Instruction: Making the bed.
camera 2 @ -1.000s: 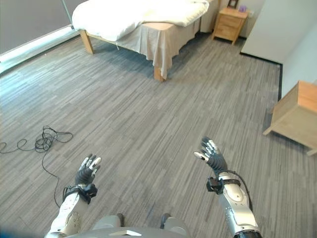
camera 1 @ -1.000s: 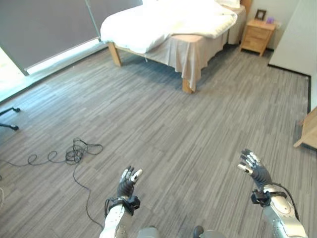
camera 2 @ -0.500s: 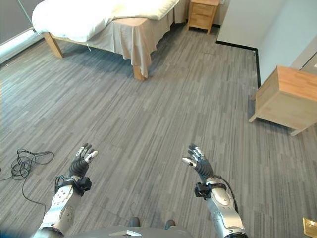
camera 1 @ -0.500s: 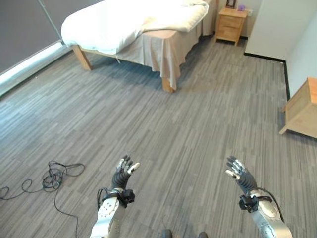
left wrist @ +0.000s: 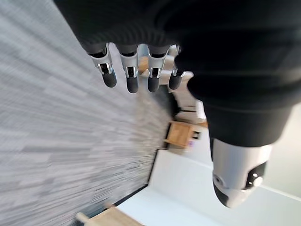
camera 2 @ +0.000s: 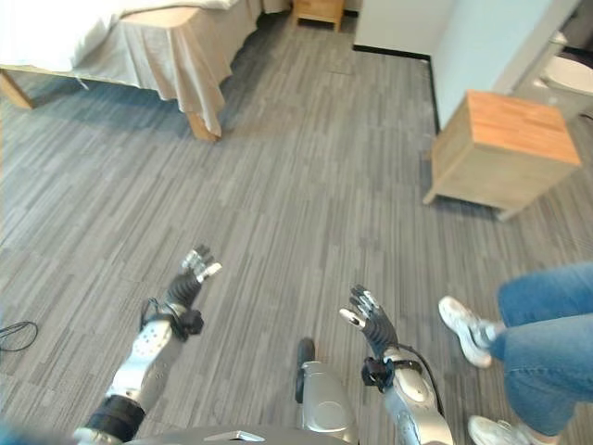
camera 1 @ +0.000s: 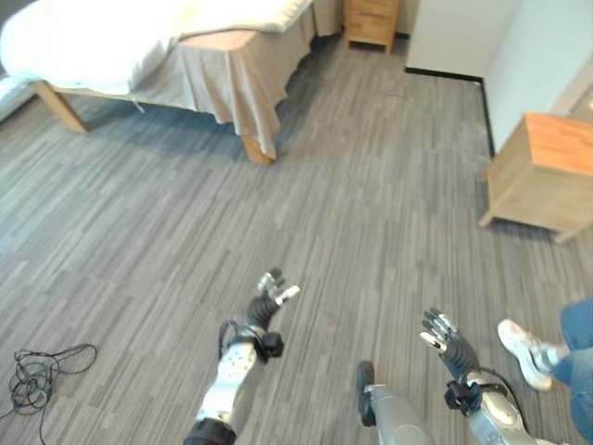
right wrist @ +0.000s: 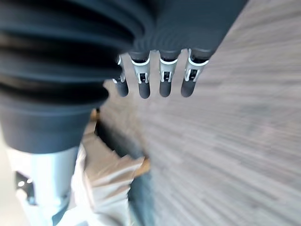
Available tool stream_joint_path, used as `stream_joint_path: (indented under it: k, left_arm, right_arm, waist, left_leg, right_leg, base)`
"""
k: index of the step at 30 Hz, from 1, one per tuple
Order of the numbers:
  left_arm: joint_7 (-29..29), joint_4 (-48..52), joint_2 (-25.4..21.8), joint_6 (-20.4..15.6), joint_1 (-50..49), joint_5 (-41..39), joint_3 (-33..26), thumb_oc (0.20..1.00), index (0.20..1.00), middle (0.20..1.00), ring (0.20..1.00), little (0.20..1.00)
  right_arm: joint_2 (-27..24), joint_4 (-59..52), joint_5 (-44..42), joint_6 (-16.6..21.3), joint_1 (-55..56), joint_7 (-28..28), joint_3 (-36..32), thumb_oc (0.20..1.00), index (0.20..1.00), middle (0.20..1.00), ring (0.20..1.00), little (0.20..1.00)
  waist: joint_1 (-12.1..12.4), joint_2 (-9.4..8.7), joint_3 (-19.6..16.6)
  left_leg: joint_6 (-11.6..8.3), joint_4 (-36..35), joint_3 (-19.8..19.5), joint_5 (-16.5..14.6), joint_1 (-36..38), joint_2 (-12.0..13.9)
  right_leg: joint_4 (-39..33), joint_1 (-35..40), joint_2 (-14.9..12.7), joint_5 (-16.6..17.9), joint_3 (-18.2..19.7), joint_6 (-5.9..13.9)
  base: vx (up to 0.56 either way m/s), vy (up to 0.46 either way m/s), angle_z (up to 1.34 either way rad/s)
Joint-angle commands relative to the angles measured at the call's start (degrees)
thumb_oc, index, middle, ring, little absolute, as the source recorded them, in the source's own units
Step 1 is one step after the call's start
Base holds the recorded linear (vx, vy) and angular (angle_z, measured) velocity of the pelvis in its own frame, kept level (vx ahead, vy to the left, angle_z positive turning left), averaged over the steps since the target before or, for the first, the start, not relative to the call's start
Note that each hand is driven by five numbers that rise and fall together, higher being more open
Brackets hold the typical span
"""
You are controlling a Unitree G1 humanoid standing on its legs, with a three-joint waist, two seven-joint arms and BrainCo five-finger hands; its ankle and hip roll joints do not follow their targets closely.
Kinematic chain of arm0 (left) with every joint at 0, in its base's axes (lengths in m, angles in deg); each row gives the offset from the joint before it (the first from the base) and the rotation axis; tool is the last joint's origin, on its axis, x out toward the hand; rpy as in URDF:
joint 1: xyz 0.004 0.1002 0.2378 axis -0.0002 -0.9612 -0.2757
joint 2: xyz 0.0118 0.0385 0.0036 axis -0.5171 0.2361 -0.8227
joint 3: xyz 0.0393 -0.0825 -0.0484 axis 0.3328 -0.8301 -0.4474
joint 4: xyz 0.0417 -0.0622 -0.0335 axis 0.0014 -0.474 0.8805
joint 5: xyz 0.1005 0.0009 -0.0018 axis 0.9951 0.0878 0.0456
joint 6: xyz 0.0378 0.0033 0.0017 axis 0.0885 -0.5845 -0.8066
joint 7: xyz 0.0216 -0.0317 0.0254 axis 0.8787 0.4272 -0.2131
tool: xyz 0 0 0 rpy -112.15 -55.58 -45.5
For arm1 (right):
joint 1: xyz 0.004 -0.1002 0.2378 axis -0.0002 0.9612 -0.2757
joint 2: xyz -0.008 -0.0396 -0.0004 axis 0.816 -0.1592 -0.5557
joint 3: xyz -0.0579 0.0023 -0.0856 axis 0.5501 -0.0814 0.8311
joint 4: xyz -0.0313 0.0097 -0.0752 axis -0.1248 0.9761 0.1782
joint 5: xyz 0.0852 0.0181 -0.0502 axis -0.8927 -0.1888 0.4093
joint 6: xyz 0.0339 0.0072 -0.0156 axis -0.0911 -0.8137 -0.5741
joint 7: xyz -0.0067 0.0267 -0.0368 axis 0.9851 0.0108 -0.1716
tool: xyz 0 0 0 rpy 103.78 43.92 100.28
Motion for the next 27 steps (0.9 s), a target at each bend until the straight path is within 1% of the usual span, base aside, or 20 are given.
stream_joint_path:
  k: [1,2,3,4,5,6,7,9,10,11,12,13,14,15,17,21,22,24,25,27]
  left_arm:
    - [-1.10,4.37,-3.37,-2.71,5.84,-2.09,-3.10,1.000,1.000,1.000,1.000,1.000]
    - [-1.42,4.06,-2.54,-2.94,6.53,-3.22,-1.97,1.000,1.000,1.000,1.000,1.000]
    - [-2.30,3.92,-2.56,-2.87,6.05,-2.89,-0.36,1.000,1.000,1.000,1.000,1.000]
    - [-2.30,3.92,-2.53,-2.89,6.00,-2.88,-0.32,1.000,1.000,1.000,1.000,1.000]
    - [-2.97,3.91,-2.99,-2.86,4.93,-1.42,0.18,1.000,1.000,1.000,1.000,1.000]
    - [-2.99,3.87,-3.02,-2.65,4.08,-1.11,0.00,1.000,1.000,1.000,1.000,1.000]
    - [-2.78,3.97,-3.14,-2.28,3.90,0.04,-0.09,1.000,1.000,1.000,1.000,1.000]
    - [-3.81,4.34,-3.37,-2.37,2.69,-1.22,0.20,1.000,1.000,1.000,1.000,1.000]
    - [-3.81,4.34,-3.37,-2.37,2.69,-1.22,0.20,1.000,1.000,1.000,1.000,1.000]
    - [-3.39,4.92,-3.99,-1.91,3.95,-0.88,0.46,1.000,1.000,1.000,1.000,1.000]
    - [-3.96,5.67,-5.38,-1.84,5.59,-0.24,1.37,1.000,1.000,1.000,1.000,1.000]
    - [-4.70,5.34,-5.55,-2.08,6.59,0.12,1.65,1.000,1.000,1.000,1.000,1.000]
    - [-2.15,5.35,-6.32,-3.77,8.06,1.83,0.63,1.000,1.000,1.000,1.000,1.000]
    - [-8.18,5.03,-5.73,-1.10,6.94,-2.24,3.93,1.000,1.000,1.000,1.000,1.000]
    - [-7.65,4.53,-4.46,-1.63,6.15,-1.91,4.49,1.000,1.000,1.000,1.000,1.000]
    - [-8.90,4.15,-4.57,-0.70,5.67,-1.12,6.51,1.000,1.000,1.000,1.000,1.000]
    - [-1.17,2.33,-7.43,1.90,-1.87,3.92,-11.49,1.000,1.000,1.000,1.000,1.000]
    - [-1.63,0.85,-6.72,2.66,0.28,4.59,-8.91,1.000,1.000,1.000,1.000,1.000]
    - [-1.63,-0.13,-6.58,2.64,2.29,5.51,-6.94,1.000,1.000,1.000,1.000,1.000]
    - [-1.60,-0.26,-6.15,1.82,4.52,4.57,-5.10,1.000,1.000,1.000,1.000,1.000]
  right_arm:
    - [-4.43,-4.27,-3.23,2.61,-1.46,-0.18,0.83,1.000,1.000,1.000,1.000,1.000]
    - [-4.62,-3.75,-4.50,3.09,-2.33,-1.16,0.27,1.000,1.000,1.000,1.000,1.000]
    - [-4.39,-2.98,-5.38,3.30,-1.92,-0.80,-0.04,1.000,1.000,1.000,1.000,1.000]
    - [-4.41,-2.96,-5.38,3.33,-1.86,-0.78,-0.05,1.000,1.000,1.000,1.000,1.000]
    - [-4.74,-1.69,-3.53,3.22,-1.81,-0.48,0.45,1.000,1.000,1.000,1.000,1.000]
    - [-4.76,-1.42,-2.13,2.90,-2.21,0.15,1.18,1.000,1.000,1.000,1.000,1.000]
    - [-4.79,-1.69,-1.39,2.62,-2.37,1.17,1.04,1.000,1.000,1.000,1.000,1.000]
    - [-3.40,-1.78,-1.48,1.87,-2.06,1.46,1.75,1.000,1.000,1.000,1.000,1.000]
    - [-3.40,-1.78,-1.48,1.87,-2.06,1.46,1.75,1.000,1.000,1.000,1.000,1.000]
    - [-0.42,-1.28,-3.07,2.44,-3.63,1.16,4.00,1.000,1.000,1.000,1.000,1.000]
    - [0.31,-2.03,-3.34,1.55,-3.40,1.98,5.32,1.000,1.000,1.000,1.000,1.000]
    - [0.59,-2.42,-4.05,1.34,-2.26,2.84,5.00,1.000,1.000,1.000,1.000,1.000]
    - [-1.42,-2.85,-0.61,2.42,-2.40,3.98,4.86,1.000,1.000,1.000,1.000,1.000]
    - [0.11,-2.17,-2.45,0.38,-0.02,4.20,3.66,1.000,1.000,1.000,1.000,1.000]
    - [-0.42,-4.50,-2.98,1.26,1.19,4.03,3.36,1.000,1.000,1.000,1.000,1.000]
    - [-0.76,-3.50,-1.86,1.94,2.12,3.18,1.13,1.000,1.000,1.000,1.000,1.000]
    - [2.49,1.83,-14.79,-0.26,1.93,-1.76,-5.84,1.000,1.000,1.000,1.000,1.000]
    - [3.90,0.88,-16.91,0.47,3.06,-3.32,-7.38,1.000,1.000,1.000,1.000,1.000]
    - [4.50,-0.28,-17.74,1.70,3.59,-4.08,-8.57,1.000,1.000,1.000,1.000,1.000]
    - [3.95,-0.25,-13.54,2.84,4.15,-4.61,-9.70,1.000,1.000,1.000,1.000,1.000]
  waist:
    - [3.04,-3.18,4.10]
    - [4.98,-3.54,4.54]
    - [6.37,-2.87,3.80]
    - [6.39,-2.91,3.93]
    - [8.18,-1.08,2.50]
    - [9.44,0.05,0.89]
    - [9.63,-0.15,0.19]
    - [9.24,-0.60,-1.15]
    - [9.24,-0.60,-1.15]
    - [8.98,0.15,-0.95]
    - [6.37,2.40,0.32]
    - [5.42,1.74,-0.28]
    - [3.95,0.83,-0.30]
    - [4.87,0.10,-1.68]
    - [4.97,-0.34,-3.57]
    - [4.59,-0.32,-4.68]
    - [7.06,-0.44,-2.47]
    - [4.54,0.76,-4.20]
    - [2.59,1.33,-4.91]
    - [0.78,2.35,-5.29]
  left_leg:
    - [1.34,-4.84,4.14,8.41,5.34,-0.14]
    - [1.68,-10.96,5.30,6.35,-0.60,-1.04]
    - [2.22,-19.04,4.40,5.56,-3.13,-2.86]
    - [2.21,-19.21,4.42,5.50,-2.77,-2.94]
    - [3.13,-34.81,0.81,5.68,-2.14,-5.54]
    - [2.86,-44.37,-2.67,8.91,-1.05,-7.04]
    - [2.88,-44.99,-2.16,8.91,0.46,-7.23]
    - [5.22,-43.71,-0.64,4.92,3.70,-7.79]
    - [5.22,-43.72,-0.64,4.92,3.71,-7.79]
    - [8.65,-47.90,1.73,3.44,9.67,-9.00]
    - [8.84,-49.70,1.10,3.30,12.56,-7.12]
    - [7.86,-49.70,1.38,1.69,13.81,-7.45]
    - [6.99,-49.70,0.31,0.18,14.90,-7.39]
    - [6.49,-49.70,0.69,0.88,14.15,-7.69]
    - [6.54,-49.70,0.28,0.35,13.70,-8.17]
    - [6.35,-49.70,-0.19,-0.02,14.83,-8.05]
    - [2.69,-38.65,11.60,-0.27,14.01,-0.95]
    - [2.64,-43.82,16.21,-1.17,16.65,-0.93]
    - [2.56,-46.66,20.48,-0.33,17.14,-0.49]
    - [2.62,-48.96,20.23,0.49,17.55,-1.53]
  right_leg:
    - [-14.79,9.62,-0.92,10.50,2.70,6.56]
    - [-16.71,13.64,-0.59,9.18,3.40,6.66]
    - [-17.70,16.53,-0.06,7.74,4.29,6.91]
    - [-17.71,16.82,-0.13,7.61,4.28,6.95]
    - [-18.58,19.94,1.53,5.94,4.94,7.59]
    - [-19.48,23.32,2.95,4.58,5.65,8.06]
    - [-19.36,25.08,2.74,4.38,5.26,8.46]
    - [-16.16,24.82,1.80,3.16,5.92,9.50]
    - [-16.16,24.82,1.80,3.16,5.92,9.50]
    - [3.85,16.52,0.23,11.29,7.90,13.19]
    - [10.59,8.34,0.81,13.02,10.57,13.13]
    - [0.63,7.29,-1.87,11.32,8.80,12.72]
    - [-11.61,9.48,-1.16,10.62,10.05,12.65]
    - [-15.77,14.04,-0.97,9.90,9.86,12.43]
    - [-20.68,17.74,-0.02,10.36,9.37,12.09]
    - [-22.62,20.34,0.55,10.10,8.90,11.77]
    - [-19.67,20.34,-0.52,6.96,-2.23,10.13]
    - [-19.96,19.98,-0.61,7.16,-4.01,10.57]
    - [-19.86,19.78,-1.27,7.74,-5.85,10.82]
    - [-20.12,20.02,-1.81,8.52,-7.88,10.83]
  base:
    - [0.60,-0.300,0.19]
    - [0.66,-0.112,-0.33]
    - [0.67,-0.112,-0.50]
    - [0.74,0.015,-0.47]
    - [0.81,0.035,-0.80]
    - [0.97,0.025,-0.95]
    - [0.70,-0.011,-0.95]
    - [0.36,0.014,-0.91]
    - [0.43,0.180,-0.61]
    - [0.51,0.225,-0.28]
    - [0.71,0.150,-0.10]
    - [0.63,-0.134,-0.21]
    - [0.46,-0.267,0.30]
    - [0.37,-0.251,0.85]
    - [0.18,-0.117,0.78]
    - [0.10,-0.056,0.51]
    - [-0.02,0.023,0.25]
    - [-0.11,0.094,0.29]
    - [-0.14,0.130,0.85]
    - [-0.10,0.184,1.31]
